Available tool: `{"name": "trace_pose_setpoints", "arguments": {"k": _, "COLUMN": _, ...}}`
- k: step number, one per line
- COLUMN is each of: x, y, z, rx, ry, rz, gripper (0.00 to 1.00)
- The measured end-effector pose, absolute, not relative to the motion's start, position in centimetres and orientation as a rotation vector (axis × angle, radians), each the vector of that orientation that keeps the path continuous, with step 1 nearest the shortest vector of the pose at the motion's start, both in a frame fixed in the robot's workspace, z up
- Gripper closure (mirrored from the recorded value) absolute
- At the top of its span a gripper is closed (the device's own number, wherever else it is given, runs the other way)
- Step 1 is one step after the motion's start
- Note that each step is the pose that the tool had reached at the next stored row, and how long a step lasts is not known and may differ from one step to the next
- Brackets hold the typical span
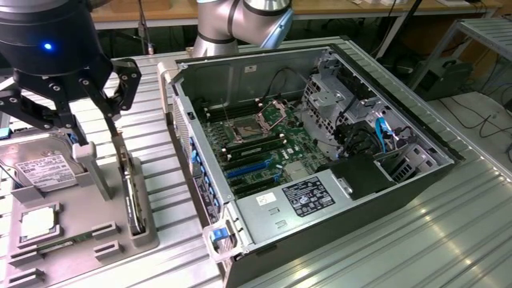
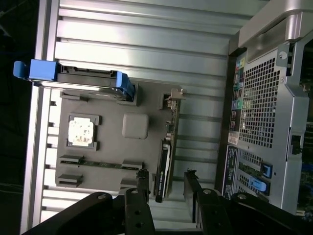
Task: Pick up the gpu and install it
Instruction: 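Pick up the gpu and move the gpu toward the slot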
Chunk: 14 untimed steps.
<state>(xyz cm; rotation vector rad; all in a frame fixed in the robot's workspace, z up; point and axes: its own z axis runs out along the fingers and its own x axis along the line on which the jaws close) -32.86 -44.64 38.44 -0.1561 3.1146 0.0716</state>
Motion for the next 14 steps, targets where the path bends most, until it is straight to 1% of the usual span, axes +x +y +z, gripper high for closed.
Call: {"name": "trace_pose_setpoints", "arguments": {"k": 14, "x": -32.86, "y": -44.64, "z": 37.89, "rx": -0.156, "ry": 3.115, "rz": 0.072, "gripper": 0.58}}
